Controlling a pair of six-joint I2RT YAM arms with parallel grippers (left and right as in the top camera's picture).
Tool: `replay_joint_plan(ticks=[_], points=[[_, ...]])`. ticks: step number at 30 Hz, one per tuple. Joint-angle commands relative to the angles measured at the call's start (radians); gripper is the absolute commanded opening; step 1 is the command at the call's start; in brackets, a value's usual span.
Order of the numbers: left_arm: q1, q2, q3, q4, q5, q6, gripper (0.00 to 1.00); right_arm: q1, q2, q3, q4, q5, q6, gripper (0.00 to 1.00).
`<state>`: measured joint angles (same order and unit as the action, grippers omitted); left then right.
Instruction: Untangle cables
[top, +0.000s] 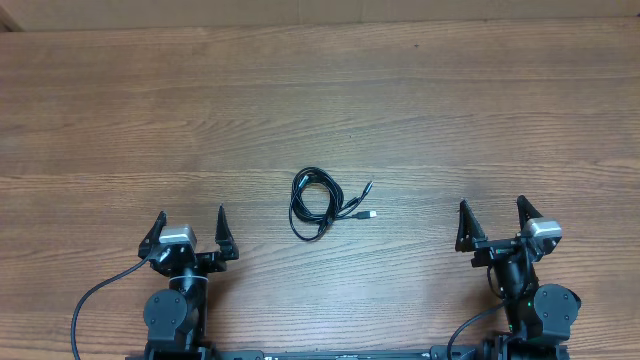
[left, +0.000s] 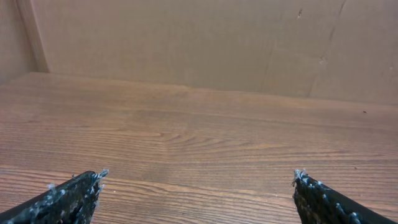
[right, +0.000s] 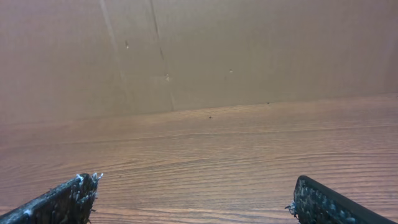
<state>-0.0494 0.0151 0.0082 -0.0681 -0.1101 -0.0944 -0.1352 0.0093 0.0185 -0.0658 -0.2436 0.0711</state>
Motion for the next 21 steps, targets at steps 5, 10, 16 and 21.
replay_joint_plan(ticks=[5,10,16,21], points=[[0.01,-0.011,-0.003,0.0,0.003,0.02,1.0,0.004,-0.006,-0.01,0.003,0.006,0.003,1.0],[0.01,-0.011,-0.003,0.0,0.01,0.02,1.0,0.004,-0.006,-0.01,0.003,0.006,0.003,1.0],[0.01,-0.011,0.003,-0.012,0.038,0.02,1.0,0.004,-0.006,-0.01,0.003,0.006,0.003,1.0],[0.01,-0.01,0.085,-0.155,0.086,0.022,1.0,0.004,-0.006,-0.01,0.003,0.006,0.003,1.0]])
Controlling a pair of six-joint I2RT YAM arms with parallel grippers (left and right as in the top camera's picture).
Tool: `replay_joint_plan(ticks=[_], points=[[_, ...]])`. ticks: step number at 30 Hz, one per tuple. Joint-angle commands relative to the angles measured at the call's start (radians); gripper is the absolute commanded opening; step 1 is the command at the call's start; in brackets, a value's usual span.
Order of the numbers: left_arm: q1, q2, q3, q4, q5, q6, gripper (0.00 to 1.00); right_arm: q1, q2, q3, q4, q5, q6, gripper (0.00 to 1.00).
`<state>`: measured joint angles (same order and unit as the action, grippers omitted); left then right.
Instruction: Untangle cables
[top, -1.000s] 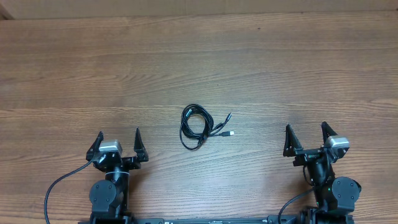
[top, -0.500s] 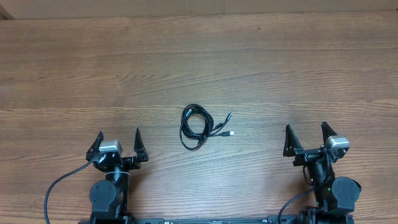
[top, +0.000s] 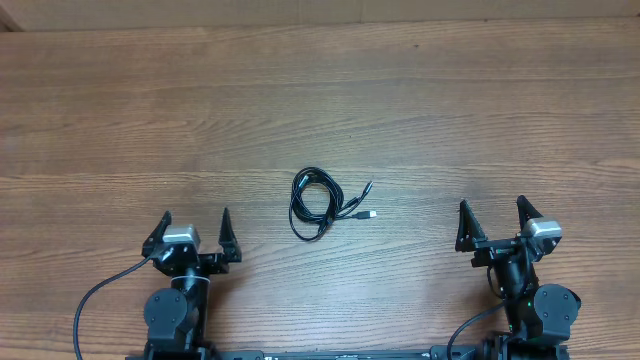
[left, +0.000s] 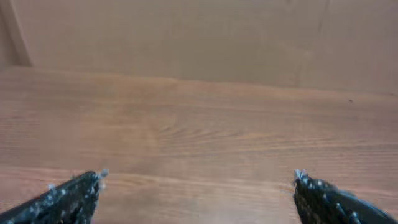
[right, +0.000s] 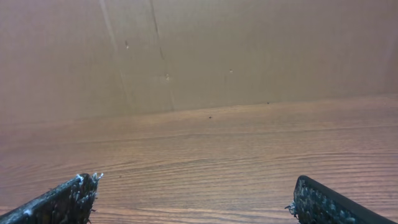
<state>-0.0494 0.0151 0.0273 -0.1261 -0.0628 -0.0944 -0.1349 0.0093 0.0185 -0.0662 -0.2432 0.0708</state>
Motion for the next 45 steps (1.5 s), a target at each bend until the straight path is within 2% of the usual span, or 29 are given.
replay_joint_plan(ticks=[1,6,12,16,18,23,25,30,34,41,45], points=[[0.01,-0.008,0.097,-0.144,0.04,0.027,1.0,0.004,-0.006,-0.01,0.004,0.006,0.003,1.0],[0.01,0.045,0.256,-0.307,0.105,0.059,1.0,0.004,-0.006,-0.01,0.004,0.006,0.003,1.0],[0.01,0.232,0.443,-0.415,0.166,0.069,1.0,0.004,-0.006,-0.01,0.004,0.006,0.003,1.0],[0.01,0.425,0.585,-0.49,0.236,0.1,1.0,0.004,-0.006,-0.01,0.004,0.006,0.003,1.0],[0.01,0.579,0.697,-0.561,0.265,0.12,1.0,0.004,-0.006,-0.01,0.004,0.006,0.003,1.0],[0.009,0.817,0.874,-0.684,0.277,0.125,1.0,0.004,-0.006,-0.01,0.004,0.006,0.003,1.0],[-0.024,0.995,1.01,-0.778,0.281,0.14,1.0,0.004,-0.006,-0.01,0.004,0.006,0.003,1.0],[-0.117,1.191,1.149,-0.868,0.24,0.139,1.0,0.004,-0.006,-0.01,0.004,0.006,0.003,1.0],[-0.19,1.317,1.215,-0.906,0.146,0.057,1.0,0.004,-0.006,-0.01,0.004,0.006,0.003,1.0],[-0.28,1.504,1.23,-0.877,0.074,-0.022,1.0,0.004,-0.006,-0.01,0.004,0.006,0.003,1.0],[-0.28,1.595,1.23,-0.784,0.165,-0.026,1.0,0.004,-0.006,-0.01,0.004,0.006,0.003,1.0]])
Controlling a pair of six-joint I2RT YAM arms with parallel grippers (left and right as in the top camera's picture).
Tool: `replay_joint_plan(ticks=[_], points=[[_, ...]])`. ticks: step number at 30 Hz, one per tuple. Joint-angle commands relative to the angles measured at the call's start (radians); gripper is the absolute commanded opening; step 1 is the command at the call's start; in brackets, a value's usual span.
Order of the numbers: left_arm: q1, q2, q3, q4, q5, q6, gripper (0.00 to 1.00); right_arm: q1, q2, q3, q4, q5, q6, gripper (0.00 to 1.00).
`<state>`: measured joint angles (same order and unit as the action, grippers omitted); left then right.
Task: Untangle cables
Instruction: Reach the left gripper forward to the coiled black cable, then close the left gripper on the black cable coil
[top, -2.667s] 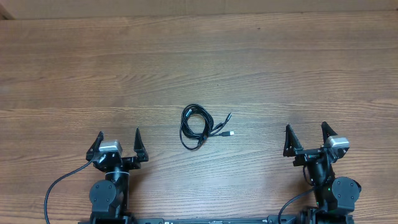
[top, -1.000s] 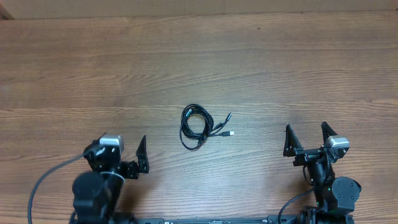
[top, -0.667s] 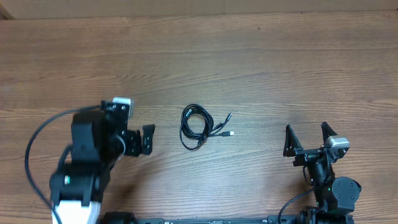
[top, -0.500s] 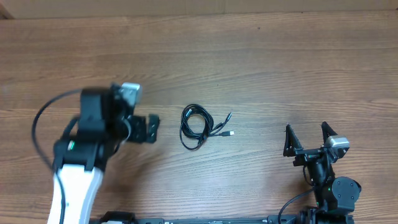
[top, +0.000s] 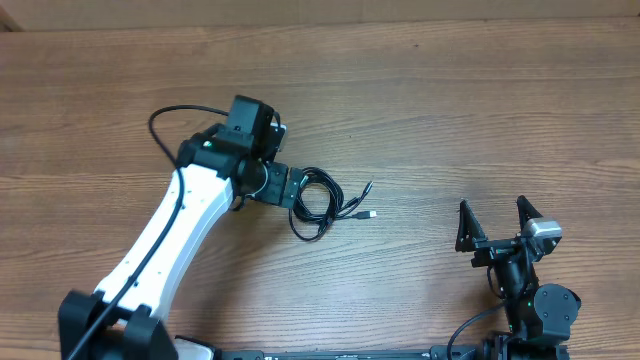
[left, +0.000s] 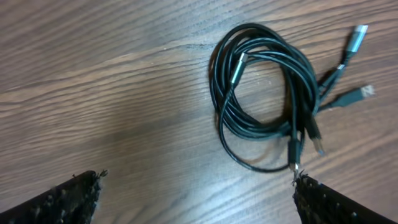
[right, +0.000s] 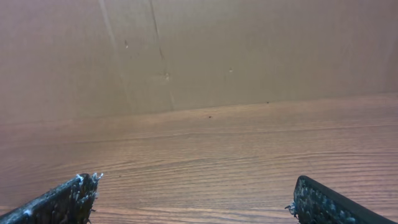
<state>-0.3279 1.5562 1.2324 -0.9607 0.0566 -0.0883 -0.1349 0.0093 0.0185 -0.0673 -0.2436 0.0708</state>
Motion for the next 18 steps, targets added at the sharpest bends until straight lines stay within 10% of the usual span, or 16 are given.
replay_joint_plan(ticks=[1,10,18], points=[[-0.002,0.073,0.025,0.069,0.068,-0.032,1.0,0.004,-0.006,-0.01,0.005,0.006,0.003,1.0],[-0.002,0.248,0.024,0.094,0.161,-0.034,1.0,0.004,-0.006,-0.01,0.005,0.006,0.003,1.0],[-0.048,0.342,0.024,0.113,-0.043,-0.155,0.98,0.004,-0.006,-0.01,0.005,0.006,0.003,1.0]])
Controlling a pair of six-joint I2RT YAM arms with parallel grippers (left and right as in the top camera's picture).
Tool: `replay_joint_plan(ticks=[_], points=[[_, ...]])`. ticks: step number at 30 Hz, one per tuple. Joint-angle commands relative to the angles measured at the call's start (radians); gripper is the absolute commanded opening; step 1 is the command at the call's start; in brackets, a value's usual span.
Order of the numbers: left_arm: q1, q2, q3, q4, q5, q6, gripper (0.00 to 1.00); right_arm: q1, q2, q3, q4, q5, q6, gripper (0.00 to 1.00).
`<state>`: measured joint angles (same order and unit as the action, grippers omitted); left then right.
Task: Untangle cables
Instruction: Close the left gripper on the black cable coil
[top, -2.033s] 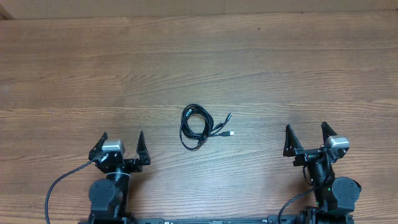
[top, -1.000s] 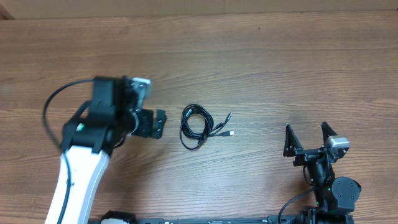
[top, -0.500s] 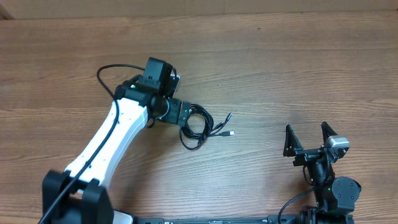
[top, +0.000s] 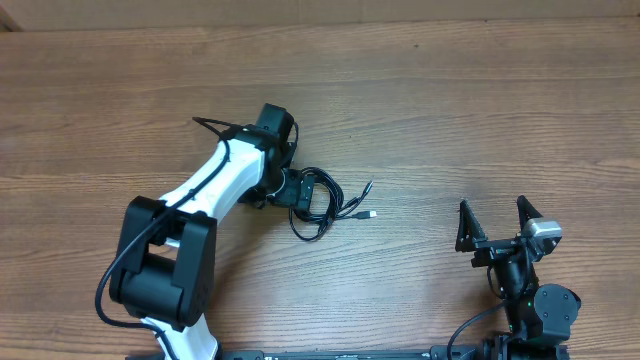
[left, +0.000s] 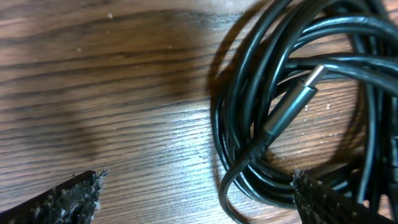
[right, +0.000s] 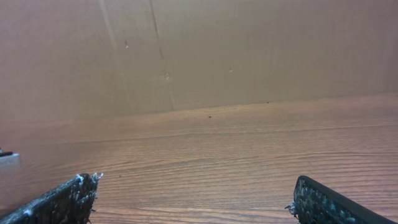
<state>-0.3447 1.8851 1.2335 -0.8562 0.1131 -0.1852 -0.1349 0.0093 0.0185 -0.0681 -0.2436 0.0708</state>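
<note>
A coil of black cables (top: 318, 203) lies on the wooden table (top: 450, 110) near its middle, with two plug ends (top: 368, 214) sticking out to the right. My left gripper (top: 300, 192) is low over the coil's left edge, open. In the left wrist view the black loops (left: 249, 124) and a metal-grey plug (left: 292, 102) fill the frame, and part of the coil lies between the two fingertips (left: 74, 193). My right gripper (top: 495, 228) stands open at the near right, far from the cables.
A brown cardboard wall (right: 199, 50) stands along the table's far edge. The left arm's white link (top: 215, 180) stretches across the table from the near left.
My left gripper has come down and shifted right, from just left of the coil to low over its left edge. The cables look much larger in its view. The right arm has not moved.
Both grippers rested open at the near edge, the coil untouched in the middle. The left arm then stood reached out with its gripper beside the coil's left side. Now the gripper sits close over the coil, still open. The right arm stayed parked throughout.
</note>
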Motion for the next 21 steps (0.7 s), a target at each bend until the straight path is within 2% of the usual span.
replay_joint_plan(ticks=[1,3,9,18,21], points=[[-0.036,0.013,0.023,0.01,-0.121,-0.072,0.96,0.004,-0.006,-0.01,0.006,0.006,0.003,1.0],[-0.046,0.015,0.023,0.017,-0.139,-0.082,0.87,0.004,-0.006,-0.01,0.006,0.006,0.003,1.0],[-0.05,0.024,0.022,0.021,-0.138,-0.094,0.83,0.004,-0.006,-0.01,0.006,0.006,0.003,1.0],[-0.051,0.024,-0.004,0.062,-0.064,-0.111,0.82,0.004,-0.006,-0.01,0.006,0.006,0.003,1.0],[-0.055,0.024,-0.004,0.071,-0.056,-0.121,0.84,0.004,-0.006,-0.01,0.006,0.006,0.003,1.0]])
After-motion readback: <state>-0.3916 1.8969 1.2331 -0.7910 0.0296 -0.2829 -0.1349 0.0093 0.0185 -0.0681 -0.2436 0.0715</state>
